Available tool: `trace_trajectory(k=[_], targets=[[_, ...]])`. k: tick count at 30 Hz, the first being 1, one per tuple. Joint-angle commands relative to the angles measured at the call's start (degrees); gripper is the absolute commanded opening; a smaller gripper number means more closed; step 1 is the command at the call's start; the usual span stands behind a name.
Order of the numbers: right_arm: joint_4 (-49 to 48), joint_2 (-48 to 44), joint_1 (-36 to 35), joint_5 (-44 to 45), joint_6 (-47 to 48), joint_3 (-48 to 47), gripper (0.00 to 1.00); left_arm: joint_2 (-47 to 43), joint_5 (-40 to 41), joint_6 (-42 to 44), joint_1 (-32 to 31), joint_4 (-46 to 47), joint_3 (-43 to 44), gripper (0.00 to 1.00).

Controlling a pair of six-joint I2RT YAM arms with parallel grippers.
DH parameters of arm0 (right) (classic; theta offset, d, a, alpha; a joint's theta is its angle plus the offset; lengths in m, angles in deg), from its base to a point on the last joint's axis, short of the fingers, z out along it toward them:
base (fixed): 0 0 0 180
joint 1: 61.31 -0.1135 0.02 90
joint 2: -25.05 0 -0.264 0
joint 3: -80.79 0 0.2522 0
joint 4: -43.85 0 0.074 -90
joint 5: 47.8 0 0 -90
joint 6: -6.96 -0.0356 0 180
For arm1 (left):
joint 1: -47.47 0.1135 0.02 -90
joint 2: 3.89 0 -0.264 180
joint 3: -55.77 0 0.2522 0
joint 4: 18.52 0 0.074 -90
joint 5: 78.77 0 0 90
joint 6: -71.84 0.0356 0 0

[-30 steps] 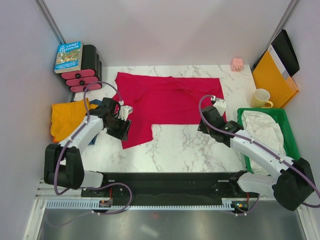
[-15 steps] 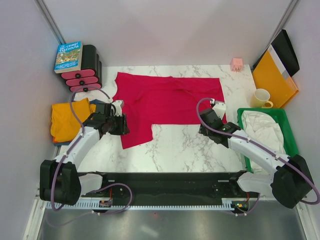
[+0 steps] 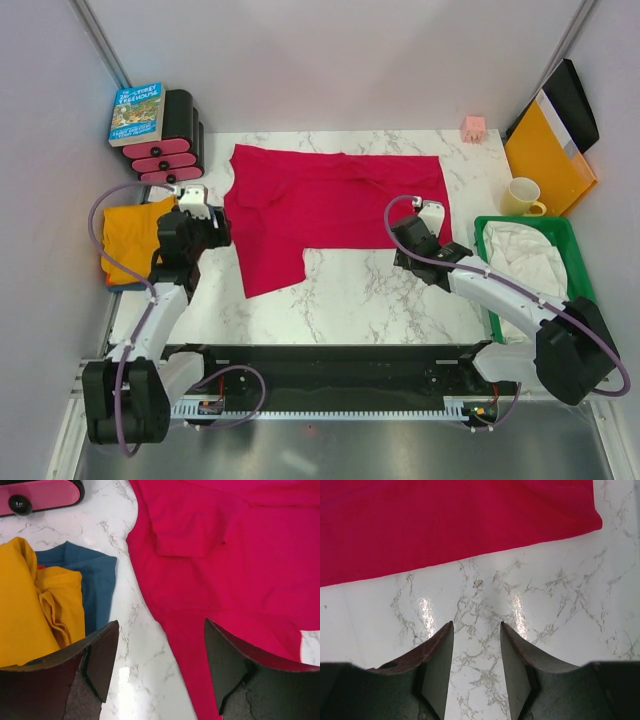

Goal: Fold and stack the t-shirts
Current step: Grap the side of the flattened tshirt closest away from the robot with both arms

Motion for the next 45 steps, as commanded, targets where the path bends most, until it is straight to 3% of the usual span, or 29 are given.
trace_trajectory(k=[1, 6, 7, 8, 9, 10, 11, 12, 13, 15, 17, 18, 27, 33, 37, 45], targets=[[-0.1, -0.9, -0.4, 1.3, 2.5, -2.6, 0.5, 6.3, -14.3, 7.7, 4.2, 26.6, -8.9, 0.76], [5.0, -4.4, -0.4, 2.7, 4.2, -4.5, 0.5, 13.8, -20.4, 2.9, 5.8, 48.2, -16.0, 0.79], [7.1, -4.9, -0.4, 3.4, 4.9, -4.9, 0.5, 16.3, -21.1, 2.5, 5.9, 53.2, -17.8, 0.83], [8.2, -5.3, -0.4, 3.9, 4.9, -5.8, 0.5, 18.2, -21.9, 3.2, 5.7, 56.7, -21.0, 0.99], [9.9, -6.1, -0.4, 4.8, 5.0, -6.2, 0.5, 20.4, -21.0, 2.8, 5.8, 61.3, -22.9, 1.0], [10.7, -6.4, -0.4, 5.3, 5.0, -6.9, 0.5, 26.9, -20.9, 2.5, 5.8, 75.1, -25.0, 1.0], [11.4, -6.8, -0.4, 5.6, 4.8, -7.3, 0.5, 27.8, -20.3, 1.9, 4.8, 78.9, -26.4, 1.0], [12.0, -6.7, -0.4, 5.7, 4.5, -7.6, 0.5, 25.6, -16.4, 5.4, 3.1, 74.6, -25.6, 1.0], [12.7, -6.9, -0.4, 5.7, 4.3, -8.1, 0.5, 22.8, -13.2, 7.4, 1.1, 64.2, -23.9, 1.0], [12.8, -6.4, -0.4, 5.4, 4.2, -8.7, 0.5, 25.6, -6.8, 4.3, -1.1, 68.8, -23.3, 1.0], [12.8, -5.5, -0.4, 5.6, 4.6, -9.6, 0.5, 24.5, -3.0, 2.7, -1.0, 60.8, -20.3, 1.0], [12.0, -5.2, -0.4, 5.8, 4.9, -9.7, 0.5, 25.0, -0.8, 2.1, -0.9, 61.9, -20.2, 1.0], [-0.1, -6.4, -0.4, 4.2, 10.5, -6.2, 0.5, 24.9, -1.5, 2.2, -1.0, 63.4, -21.0, 1.0], [-7.2, -5.5, -0.4, 2.9, 8.8, -1.2, 0.5, 25.0, -1.5, 2.2, -1.0, 63.4, -21.0, 1.0], [-5.4, -4.7, -0.5, 1.3, 8.6, -1.2, 0.49, 24.9, -1.4, 2.2, -1.0, 63.4, -21.0, 1.0], [-0.2, -13.3, -0.5, 0.3, 9.1, 0.0, 0.5, 24.9, -1.5, 2.1, -1.0, 63.3, -21.0, 1.0]])
